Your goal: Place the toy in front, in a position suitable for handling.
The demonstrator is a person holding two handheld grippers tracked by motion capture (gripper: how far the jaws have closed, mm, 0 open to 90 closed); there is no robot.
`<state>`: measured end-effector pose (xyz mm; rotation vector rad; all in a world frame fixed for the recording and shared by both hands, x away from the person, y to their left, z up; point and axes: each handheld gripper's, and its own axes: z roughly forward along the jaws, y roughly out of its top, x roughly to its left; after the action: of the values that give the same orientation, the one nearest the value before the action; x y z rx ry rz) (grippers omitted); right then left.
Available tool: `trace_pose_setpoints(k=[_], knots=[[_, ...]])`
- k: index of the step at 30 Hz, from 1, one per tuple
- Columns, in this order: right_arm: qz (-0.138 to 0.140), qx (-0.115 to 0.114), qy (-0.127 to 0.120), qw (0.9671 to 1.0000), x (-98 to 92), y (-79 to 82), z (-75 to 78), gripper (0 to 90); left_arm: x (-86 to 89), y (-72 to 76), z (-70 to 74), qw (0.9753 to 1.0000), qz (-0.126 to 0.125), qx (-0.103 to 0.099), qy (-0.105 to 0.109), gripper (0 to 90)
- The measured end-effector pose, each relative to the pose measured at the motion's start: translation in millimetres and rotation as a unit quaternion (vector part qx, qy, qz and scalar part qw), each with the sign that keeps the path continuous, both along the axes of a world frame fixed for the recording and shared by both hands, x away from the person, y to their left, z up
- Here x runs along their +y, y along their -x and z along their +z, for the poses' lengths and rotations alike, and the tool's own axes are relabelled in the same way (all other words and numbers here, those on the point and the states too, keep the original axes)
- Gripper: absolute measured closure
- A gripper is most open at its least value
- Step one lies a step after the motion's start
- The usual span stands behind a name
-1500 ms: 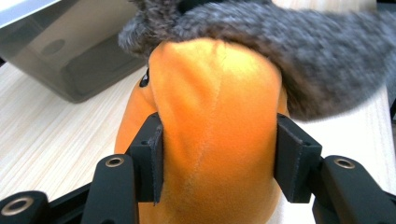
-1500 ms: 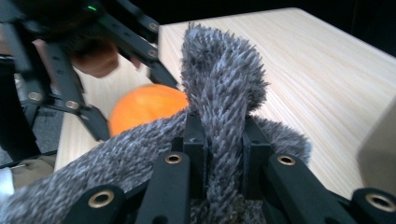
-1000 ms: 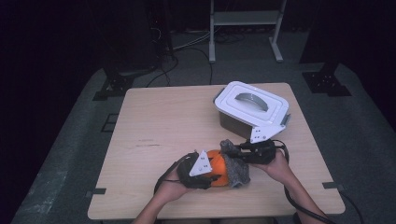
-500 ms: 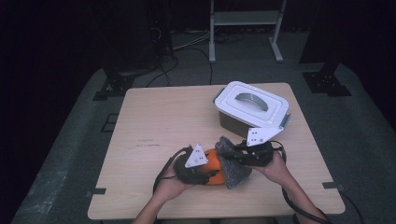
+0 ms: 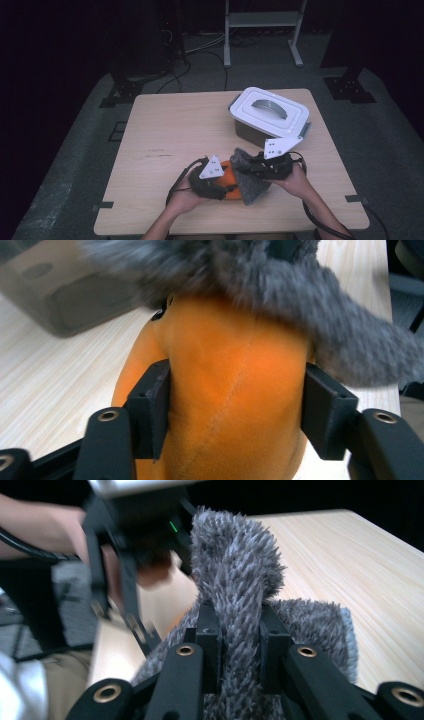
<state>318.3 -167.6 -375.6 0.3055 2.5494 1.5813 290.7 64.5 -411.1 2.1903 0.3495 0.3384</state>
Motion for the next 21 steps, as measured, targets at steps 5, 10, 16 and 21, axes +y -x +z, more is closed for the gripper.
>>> trace_pose_setpoints(k=[5, 10, 16, 21], knots=[[0.003, 0.008, 0.005, 0.9999, 6.5, -4.0, -6.9, 75.7, 4.8, -0.5, 3.7, 0.9999, 0.010, 0.002, 0.004, 42.7], [-0.017, 0.033, -0.017, 0.9992, -16.8, -12.6, -14.4, 75.5, 5.7, -1.4, 4.1, 0.9997, 0.014, 0.007, 0.017, 43.2], [-0.063, 0.060, 0.010, 0.9962, -52.2, -14.1, -27.0, 75.5, 14.3, -4.2, 5.3, 0.9989, 0.023, 0.021, 0.034, 42.1], [-0.111, 0.071, 0.017, 0.9912, -98.6, -4.6, -29.2, 75.4, 23.9, -5.7, 11.0, 0.9979, 0.032, 0.025, 0.051, 42.0]])
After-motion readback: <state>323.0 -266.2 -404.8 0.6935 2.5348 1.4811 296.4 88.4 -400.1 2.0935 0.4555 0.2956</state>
